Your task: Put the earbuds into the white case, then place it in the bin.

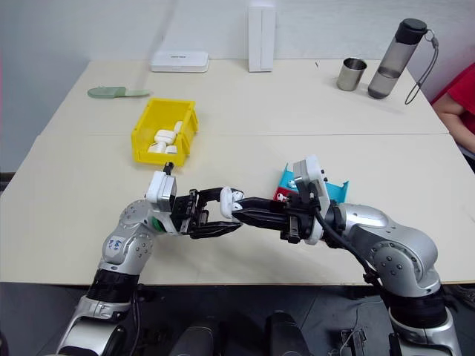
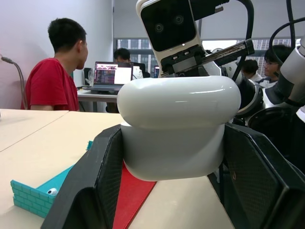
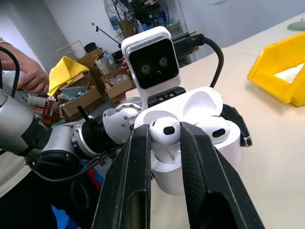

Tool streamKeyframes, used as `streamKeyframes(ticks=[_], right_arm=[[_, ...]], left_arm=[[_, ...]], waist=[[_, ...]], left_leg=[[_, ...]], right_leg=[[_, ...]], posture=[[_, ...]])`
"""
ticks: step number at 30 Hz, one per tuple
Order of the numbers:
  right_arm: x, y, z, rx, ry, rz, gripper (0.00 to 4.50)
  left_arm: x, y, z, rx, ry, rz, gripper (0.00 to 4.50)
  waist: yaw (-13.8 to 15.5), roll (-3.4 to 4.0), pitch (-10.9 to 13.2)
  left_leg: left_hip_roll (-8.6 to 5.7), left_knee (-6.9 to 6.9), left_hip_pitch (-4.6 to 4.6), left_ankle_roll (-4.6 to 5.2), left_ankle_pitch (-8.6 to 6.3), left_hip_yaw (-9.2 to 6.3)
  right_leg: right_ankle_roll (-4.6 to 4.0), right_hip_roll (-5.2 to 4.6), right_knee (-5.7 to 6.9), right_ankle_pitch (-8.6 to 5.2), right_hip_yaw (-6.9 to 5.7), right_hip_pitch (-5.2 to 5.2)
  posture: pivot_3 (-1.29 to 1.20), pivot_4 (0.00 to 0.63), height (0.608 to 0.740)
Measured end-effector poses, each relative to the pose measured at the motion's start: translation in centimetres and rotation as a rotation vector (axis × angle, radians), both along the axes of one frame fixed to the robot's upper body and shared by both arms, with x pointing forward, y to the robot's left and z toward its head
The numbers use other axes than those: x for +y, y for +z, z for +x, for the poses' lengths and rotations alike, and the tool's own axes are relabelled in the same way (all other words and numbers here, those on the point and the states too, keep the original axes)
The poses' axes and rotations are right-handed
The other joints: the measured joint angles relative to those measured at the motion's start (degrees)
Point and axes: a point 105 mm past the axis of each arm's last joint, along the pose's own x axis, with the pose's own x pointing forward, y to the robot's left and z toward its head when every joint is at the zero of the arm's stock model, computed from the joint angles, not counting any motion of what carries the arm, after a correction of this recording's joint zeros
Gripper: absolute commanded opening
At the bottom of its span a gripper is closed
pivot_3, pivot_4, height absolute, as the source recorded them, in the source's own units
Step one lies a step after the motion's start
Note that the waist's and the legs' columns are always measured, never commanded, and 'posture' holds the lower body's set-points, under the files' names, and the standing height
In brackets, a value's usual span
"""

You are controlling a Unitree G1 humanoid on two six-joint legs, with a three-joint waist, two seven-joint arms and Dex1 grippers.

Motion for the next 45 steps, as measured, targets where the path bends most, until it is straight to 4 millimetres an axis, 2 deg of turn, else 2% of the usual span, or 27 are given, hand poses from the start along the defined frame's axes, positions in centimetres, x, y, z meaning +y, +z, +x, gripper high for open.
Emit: streamKeyframes(ticks=[5, 9, 13, 16, 19, 21, 25, 31, 39, 43, 45], right_arm=[[-0.4, 0.6, -0.2, 0.01, -0.001, 0.004, 3.01], [-2.3, -0.1, -1.0, 0.097, 0.012, -0.073, 4.43], [-4.0, -0.3, -2.0, 0.149, 0.029, -0.114, 4.47], [-5.5, 0.4, -1.6, 0.097, -0.043, -0.103, 4.47], [-6.3, 1.7, -0.9, -0.03, -0.114, -0.097, 3.86], [-6.3, 1.8, -0.7, -0.091, -0.132, -0.116, 3.22], [-4.3, 2.6, -0.8, -0.217, -0.088, -0.14, 1.91], [-0.9, 1.9, -0.2, -0.303, -0.033, -0.204, 0.02], [1.0, -0.5, 0.8, -0.329, -0.029, -0.359, 0.02], [0.9, -1.0, 1.4, -0.316, -0.061, -0.406, 0.02], [-0.1, -1.5, 1.9, -0.285, -0.088, -0.431, 0.02]], left_arm=[[0.2, 0.2, 0.2, -0.004, 0.016, -0.017, 2.81], [-0.2, 1.0, -0.2, -0.037, -0.006, -0.05, 2.81], [0.0, 1.1, -0.2, -0.05, 0.0, -0.05, 2.81], [0.1, 1.1, 0.2, -0.083, 0.03, -0.03, 2.81], [-0.2, 1.0, 1.0, -0.142, 0.079, 0.069, 2.81], [-0.6, 1.0, 1.7, -0.162, 0.111, 0.12, 2.81], [-1.7, 0.0, 2.4, -0.206, 0.136, 0.28, 2.81], [-2.5, -1.4, 2.5, -0.241, 0.114, 0.462, 2.81], [-2.8, -1.1, 2.3, -0.244, 0.107, 0.487, 2.81], [-2.7, -1.3, 2.3, -0.239, 0.11, 0.494, 2.81], [-2.7, -1.2, 2.1, -0.247, 0.106, 0.493, 2.81]], waist=[[0.02, 0.0, 0.0], [1.14, -0.04, 0.03], [1.57, -0.06, 0.04], [1.79, -0.09, 0.05], [1.83, -0.1, 0.06], [1.97, -0.1, 0.06], [1.9, -0.12, 0.07], [1.94, -0.15, 0.09], [2.07, -0.15, 0.09], [2.05, -0.15, 0.09], [2.17, -0.15, 0.09]], left_leg=[[0.0, 0.0, 0.0, 0.0, 0.0, 0.0], [0.01, -0.01, 0.0, 0.04, -0.02, 0.0], [0.01, 0.01, 0.0, 0.05, -0.02, 0.01], [0.01, 0.02, 0.01, 0.06, -0.02, 0.02], [0.02, 0.02, 0.03, 0.07, -0.02, 0.03], [0.01, 0.02, 0.03, 0.07, -0.02, 0.03], [0.02, -0.02, 0.02, 0.07, -0.02, 0.03], [0.01, -0.01, 0.01, 0.06, -0.02, 0.02], [0.01, -0.05, -0.03, 0.06, -0.02, 0.01], [0.01, -0.05, -0.03, 0.06, -0.02, 0.01], [0.01, -0.06, -0.03, 0.06, -0.02, 0.01]], right_leg=[[0.0, 0.0, -0.01, 0.0, 0.0, 0.01], [0.0, 0.0, -0.15, 0.0, -0.01, 0.07], [0.0, 0.01, -0.23, 0.0, -0.02, 0.15], [0.0, 0.04, -0.28, 0.0, -0.02, 0.2], [0.0, 0.06, -0.29, 0.0, -0.03, 0.23], [0.0, 0.06, -0.28, 0.0, -0.02, 0.23], [0.0, 0.08, -0.26, 0.0, -0.01, 0.16], [0.0, 0.06, -0.22, 0.0, 0.02, 0.08], [0.0, 0.04, -0.21, 0.0, 0.02, 0.0], [0.0, 0.04, -0.2, 0.0, 0.02, -0.01], [0.0, 0.03, -0.2, 0.0, 0.02, 0.0]], posture=[[0.0, 0.15, 0.74], [0.0, 0.15, 0.74], [0.0, 0.15, 0.74], [0.0, 0.15, 0.74], [0.0, 0.15, 0.74], [0.0, 0.15, 0.74], [0.0, 0.15, 0.74], [0.0, 0.15, 0.74], [0.0, 0.15, 0.74], [0.0, 0.15, 0.74], [0.0, 0.15, 0.74]])
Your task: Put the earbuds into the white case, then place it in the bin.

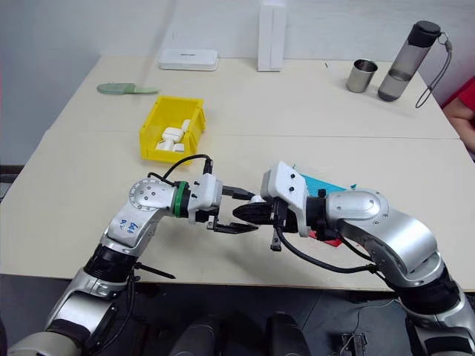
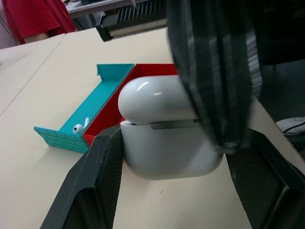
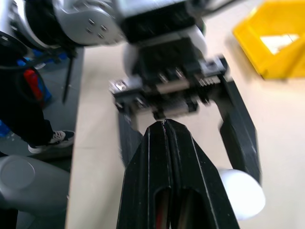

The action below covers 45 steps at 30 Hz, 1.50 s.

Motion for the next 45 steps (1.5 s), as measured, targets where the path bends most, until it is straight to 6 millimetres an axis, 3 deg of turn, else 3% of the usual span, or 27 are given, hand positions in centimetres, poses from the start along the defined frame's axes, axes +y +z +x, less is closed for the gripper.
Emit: streamKeyframes(ticks=[4, 7, 12, 15, 18, 22, 25, 27, 29, 36, 40, 45], right_arm=[[-2.4, -0.5, 0.3, 0.03, -0.062, -0.036, 0.02], [-3.5, -1.7, 0.5, 0.09, -0.099, -0.027, 0.02], [-4.5, -0.6, 0.3, 0.08, -0.132, 0.221, 0.18], [-7.5, -0.3, 0.1, 0.058, -0.25, 0.314, 0.92], [-10.5, -0.9, -1.5, 0.008, -0.377, 0.374, 1.99], [-11.3, -0.1, -3.1, -0.175, -0.464, 0.461, 3.34], [-11.3, 0.5, -4.3, -0.269, -0.488, 0.498, 4.4], [-11.7, 0.9, -4.4, -0.312, -0.522, 0.526, 4.46], [-11.9, 1.3, -4.4, -0.352, -0.532, 0.531, 4.46], [-11.7, 1.7, -3.9, -0.413, -0.519, 0.512, 4.46], [-11.5, 1.4, -3.8, -0.41, -0.512, 0.506, 4.46], [-11.5, 1.2, -3.9, -0.417, -0.518, 0.5, 4.5]], left_arm=[[0.9, -0.9, -0.1, 0.024, 0.009, 0.023, 2.81], [0.8, -0.2, -0.5, 0.012, -0.013, -0.008, 2.81], [1.5, 1.5, -0.5, 0.035, -0.002, -0.138, 2.81], [3.6, 1.2, 0.1, 0.079, 0.089, -0.149, 2.81], [7.0, 1.6, 1.5, 0.113, 0.25, -0.163, 2.81], [10.0, 4.5, 4.0, 0.09, 0.463, -0.251, 2.81], [14.3, 7.0, 7.9, 0.002, 0.77, -0.246, 2.81], [16.2, 8.0, 9.6, -0.012, 0.883, -0.264, 2.81], [16.6, 8.3, 10.8, 0.003, 0.925, -0.266, 2.81], [14.7, 6.4, 15.6, 0.145, 1.005, -0.238, 2.81], [15.8, 5.1, 16.7, 0.147, 1.115, -0.199, 2.81], [16.6, 5.3, 17.0, 0.097, 1.154, -0.214, 4.41]], waist=[[0.22, 0.0, 0.0], [0.42, -0.02, 0.01], [0.36, -0.02, 0.01], [0.44, -0.02, 0.01], [0.62, -0.03, 0.02], [0.53, -0.03, 0.02], [0.15, -0.03, 0.01], [-0.05, -0.03, 0.01], [-0.06, -0.03, 0.01], [0.39, -0.11, 0.05], [-0.6, -0.12, 0.06], [-1.05, -0.12, 0.06]], left_leg=[[0.0, -0.04, 0.0, 0.0, 0.0, 0.01], [0.0, -0.02, 0.0, 0.0, 0.0, 0.02], [0.01, -0.01, 0.01, 0.0, 0.0, 0.02], [0.01, -0.04, 0.01, 0.0, 0.0, 0.01], [0.02, -0.12, 0.01, 0.0, 0.0, -0.03], [0.01, 0.05, 0.02, -0.01, 0.01, 0.0], [-0.01, 0.04, 0.12, -0.03, 0.02, 0.05], [-0.04, 0.04, 0.16, -0.04, 0.02, 0.04], [-0.07, 0.02, 0.16, -0.03, 0.02, 0.03], [-0.19, 0.05, 0.14, -0.03, 0.02, 0.04], [-0.18, -0.11, 0.14, -0.06, 0.03, 0.03], [-0.18, 0.01, 0.15, -0.07, 0.04, 0.02]], right_leg=[[0.0, 0.0, -0.01, 0.0, 0.0, 0.0], [0.0, 0.0, 0.0, 0.0, 0.02, 0.0], [0.0, 0.02, 0.07, 0.0, 0.01, -0.02], [0.0, 0.02, 0.06, 0.0, 0.01, -0.01], [0.0, 0.03, 0.07, 0.0, -0.02, 0.0], [0.0, 0.05, 0.12, 0.0, 0.01, 0.04], [0.0, 0.09, 0.23, 0.0, 0.09, 0.04], [0.0, 0.07, 0.32, 0.0, 0.08, 0.02], [0.0, 0.06, 0.33, 0.0, 0.06, 0.01], [0.01, 0.01, 0.55, 0.0, 0.05, -0.11], [0.01, 0.04, 0.7, 0.0, 0.08, -0.21], [0.01, 0.02, 0.65, 0.0, 0.1, -0.21]], posture=[[0.0, 0.15, 0.74], [0.0, 0.15, 0.74], [0.0, 0.15, 0.74], [0.0, 0.15, 0.74], [0.0, 0.15, 0.74], [0.0, 0.15, 0.74], [0.0, 0.15, 0.74], [0.0, 0.15, 0.74], [0.0, 0.15, 0.74], [0.0, 0.15, 0.74], [0.0, 0.15, 0.74], [0.0, 0.15, 0.74]])
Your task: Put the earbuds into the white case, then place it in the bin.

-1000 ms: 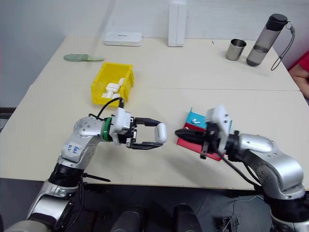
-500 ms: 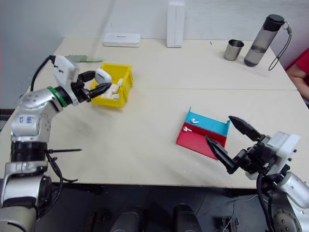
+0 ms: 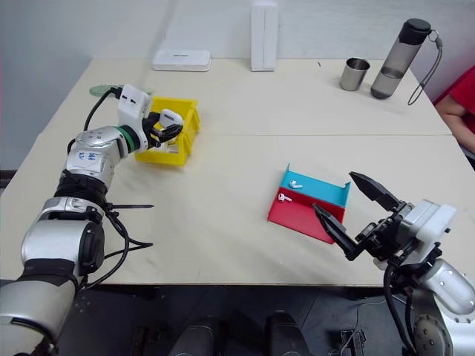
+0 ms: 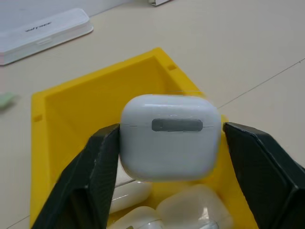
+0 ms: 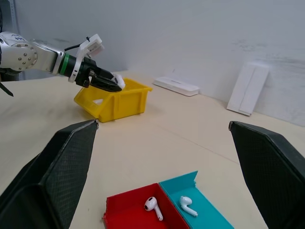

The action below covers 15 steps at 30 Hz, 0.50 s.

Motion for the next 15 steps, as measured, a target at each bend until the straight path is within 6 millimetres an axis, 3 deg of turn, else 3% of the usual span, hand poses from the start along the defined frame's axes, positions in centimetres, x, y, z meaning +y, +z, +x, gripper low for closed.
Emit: streamKeyframes(ticks=[4, 7, 9, 11, 15], right_arm=[[-0.2, 0.0, 0.0, -0.006, -0.002, -0.008, 4.5], [-0.6, -0.3, 0.3, 0.007, -0.002, -0.022, 4.5], [-0.7, -0.6, 0.2, 0.012, 0.016, -0.055, 4.5], [-0.9, -1.1, 0.1, 0.028, 0.035, -0.101, 4.5], [-2.5, -2.6, 0.2, 0.086, 0.096, -0.25, 4.5]], left_arm=[[0.8, 0.7, -0.5, -0.054, -0.023, -0.007, 4.47], [1.4, 1.6, -2.2, -0.123, -0.136, -0.025, 4.47], [1.8, 2.3, -4.9, -0.19, -0.272, 0.027, 4.47], [2.6, 1.8, -7.6, -0.186, -0.369, 0.143, 4.47], [4.6, -1.9, -13.9, -0.082, -0.493, 0.308, 4.47]], waist=[[0.02, 0.0, 0.0], [-0.19, 0.0, 0.0], [-0.46, 0.01, 0.0], [-0.91, 0.01, 0.0], [-1.42, 0.04, -0.02]], left_leg=[[-0.01, 0.02, 0.0, 0.0, 0.0, 0.0], [0.01, -0.03, 0.0, -0.01, 0.0, -0.01], [0.04, -0.08, 0.0, -0.01, 0.0, -0.02], [0.04, -0.16, 0.05, -0.01, 0.0, -0.03], [0.03, -0.24, 0.27, 0.0, 0.0, -0.01]], right_leg=[[0.0, -0.02, -0.01, 0.0, 0.01, 0.0], [0.0, -0.02, -0.01, 0.0, 0.0, -0.03], [0.0, -0.02, -0.04, 0.0, -0.01, -0.05], [0.0, -0.05, -0.05, 0.0, 0.0, -0.02], [0.0, -0.11, -0.18, 0.0, 0.06, 0.18]], posture=[[0.0, 0.15, 0.74], [0.0, 0.15, 0.74], [0.0, 0.15, 0.74], [0.0, 0.15, 0.74], [0.0, 0.15, 0.74]])
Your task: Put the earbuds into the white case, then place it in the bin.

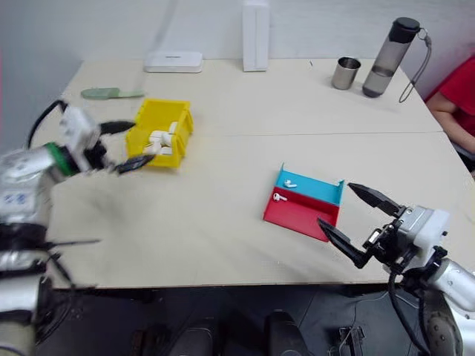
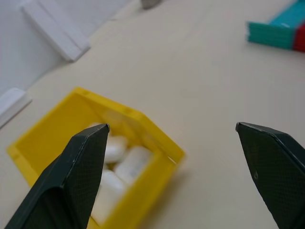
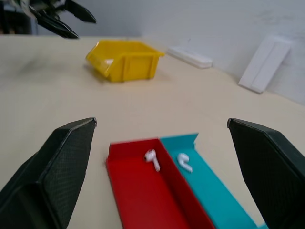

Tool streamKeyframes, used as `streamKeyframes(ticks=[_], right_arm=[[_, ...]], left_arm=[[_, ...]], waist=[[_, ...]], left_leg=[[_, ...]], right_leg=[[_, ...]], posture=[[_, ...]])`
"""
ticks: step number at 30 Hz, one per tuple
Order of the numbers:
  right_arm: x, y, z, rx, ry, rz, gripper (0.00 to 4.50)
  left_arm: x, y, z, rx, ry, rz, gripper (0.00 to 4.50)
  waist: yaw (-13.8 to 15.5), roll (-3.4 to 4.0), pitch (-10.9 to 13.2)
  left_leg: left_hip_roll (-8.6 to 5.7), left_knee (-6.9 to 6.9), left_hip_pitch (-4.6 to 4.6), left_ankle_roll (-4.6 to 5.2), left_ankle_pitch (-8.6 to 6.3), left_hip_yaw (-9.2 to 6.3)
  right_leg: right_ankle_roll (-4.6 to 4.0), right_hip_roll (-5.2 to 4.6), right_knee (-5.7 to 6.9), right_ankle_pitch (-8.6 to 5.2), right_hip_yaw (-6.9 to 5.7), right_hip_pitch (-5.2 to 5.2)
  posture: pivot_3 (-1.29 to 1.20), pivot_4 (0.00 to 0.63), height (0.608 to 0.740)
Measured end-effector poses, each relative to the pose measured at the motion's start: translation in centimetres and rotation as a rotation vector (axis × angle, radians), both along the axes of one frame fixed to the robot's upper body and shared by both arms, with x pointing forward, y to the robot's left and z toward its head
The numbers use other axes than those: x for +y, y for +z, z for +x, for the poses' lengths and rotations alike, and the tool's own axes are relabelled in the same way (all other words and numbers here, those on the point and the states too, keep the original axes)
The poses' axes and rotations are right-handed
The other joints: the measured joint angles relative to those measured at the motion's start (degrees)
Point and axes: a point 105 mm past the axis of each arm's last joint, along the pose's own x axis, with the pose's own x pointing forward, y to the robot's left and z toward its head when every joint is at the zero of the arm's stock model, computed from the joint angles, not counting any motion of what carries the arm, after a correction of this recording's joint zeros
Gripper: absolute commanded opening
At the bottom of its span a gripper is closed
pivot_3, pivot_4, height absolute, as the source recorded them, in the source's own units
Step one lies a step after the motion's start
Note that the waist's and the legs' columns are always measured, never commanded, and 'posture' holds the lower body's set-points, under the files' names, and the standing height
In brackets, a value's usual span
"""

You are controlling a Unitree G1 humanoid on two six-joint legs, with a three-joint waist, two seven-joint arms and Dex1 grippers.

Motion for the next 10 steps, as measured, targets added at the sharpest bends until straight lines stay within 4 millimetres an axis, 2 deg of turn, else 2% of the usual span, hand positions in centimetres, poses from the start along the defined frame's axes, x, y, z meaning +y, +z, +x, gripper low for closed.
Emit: streamKeyframes(ticks=[3, 6, 8, 10], right_arm=[[-1.3, -0.7, 0.0, 0.031, 0.048, -0.103, 4.5], [-3.3, -1.5, 0.2, 0.086, 0.09, -0.215, 4.5], [-5.0, -1.8, 0.5, 0.109, 0.085, -0.255, 4.5], [-6.1, -2.0, 0.6, 0.123, 0.089, -0.286, 4.5]], left_arm=[[1.4, -2.8, -3.9, 0.088, 0.004, 0.097, 4.47], [3.1, -5.3, -8.8, 0.178, 0.037, 0.148, 4.47], [3.4, -6.0, -11.0, 0.208, 0.051, 0.157, 4.47], [3.6, -5.9, -12.1, 0.199, 0.067, 0.158, 4.47]], waist=[[0.22, 0.0, 0.0], [0.27, 0.0, 0.01], [0.69, 0.0, 0.02], [1.61, 0.01, 0.02]], left_leg=[[0.02, 0.02, 0.02, 0.0, 0.0, -0.01], [0.08, -0.07, 0.07, 0.05, -0.02, -0.02], [0.09, -0.1, 0.29, 0.15, -0.05, -0.05], [0.09, -0.27, 0.67, 0.19, -0.06, -0.04]], right_leg=[[0.0, 0.0, -0.07, 0.0, 0.0, 0.07], [0.0, 0.0, -0.51, 0.0, -0.03, 0.31], [0.0, 0.0, -0.89, 0.0, -0.09, 0.73], [-0.01, -0.01, -1.24, -0.01, -0.09, 1.19]], posture=[[0.0, 0.15, 0.74], [0.0, 0.15, 0.74], [0.0, 0.15, 0.74], [0.0, 0.15, 0.74]])
